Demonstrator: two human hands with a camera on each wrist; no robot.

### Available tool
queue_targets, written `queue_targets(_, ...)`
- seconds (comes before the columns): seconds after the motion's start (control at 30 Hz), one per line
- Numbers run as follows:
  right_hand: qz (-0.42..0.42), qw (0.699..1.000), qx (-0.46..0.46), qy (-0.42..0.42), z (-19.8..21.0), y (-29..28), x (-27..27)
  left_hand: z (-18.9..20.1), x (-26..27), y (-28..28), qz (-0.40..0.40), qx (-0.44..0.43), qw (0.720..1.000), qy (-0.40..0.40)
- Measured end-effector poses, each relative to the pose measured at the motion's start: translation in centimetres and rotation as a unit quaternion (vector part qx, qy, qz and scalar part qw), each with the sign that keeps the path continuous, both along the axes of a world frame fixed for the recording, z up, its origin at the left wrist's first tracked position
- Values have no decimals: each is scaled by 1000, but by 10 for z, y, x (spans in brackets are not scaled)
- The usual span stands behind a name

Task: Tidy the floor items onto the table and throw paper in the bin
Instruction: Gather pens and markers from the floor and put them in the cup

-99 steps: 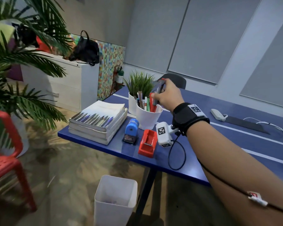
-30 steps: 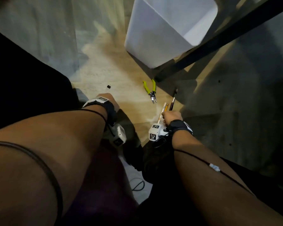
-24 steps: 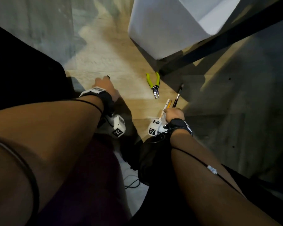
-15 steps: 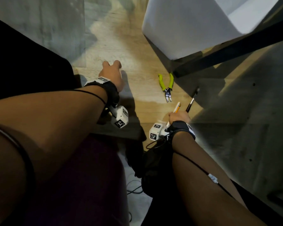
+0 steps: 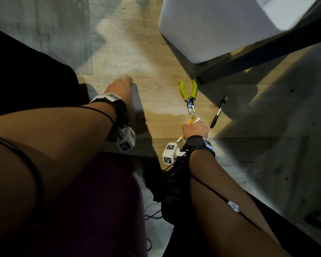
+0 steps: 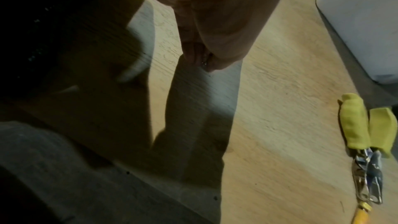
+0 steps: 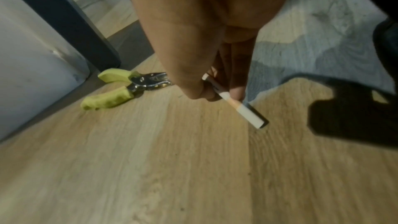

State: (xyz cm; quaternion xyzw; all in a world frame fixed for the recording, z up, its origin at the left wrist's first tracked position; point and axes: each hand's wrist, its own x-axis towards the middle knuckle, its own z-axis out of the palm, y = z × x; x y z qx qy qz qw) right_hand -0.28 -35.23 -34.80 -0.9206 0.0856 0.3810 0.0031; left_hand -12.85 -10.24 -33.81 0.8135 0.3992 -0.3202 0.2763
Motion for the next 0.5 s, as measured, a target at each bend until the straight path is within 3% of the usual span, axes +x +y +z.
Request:
queue_targets(0.33, -53, 997, 47, 1, -8, 7, 7, 7, 7, -11, 55, -24, 998, -4)
queue_targets(0.5, -229, 964, 115, 66, 17, 9, 11, 6, 7, -20, 83, -88, 993, 6)
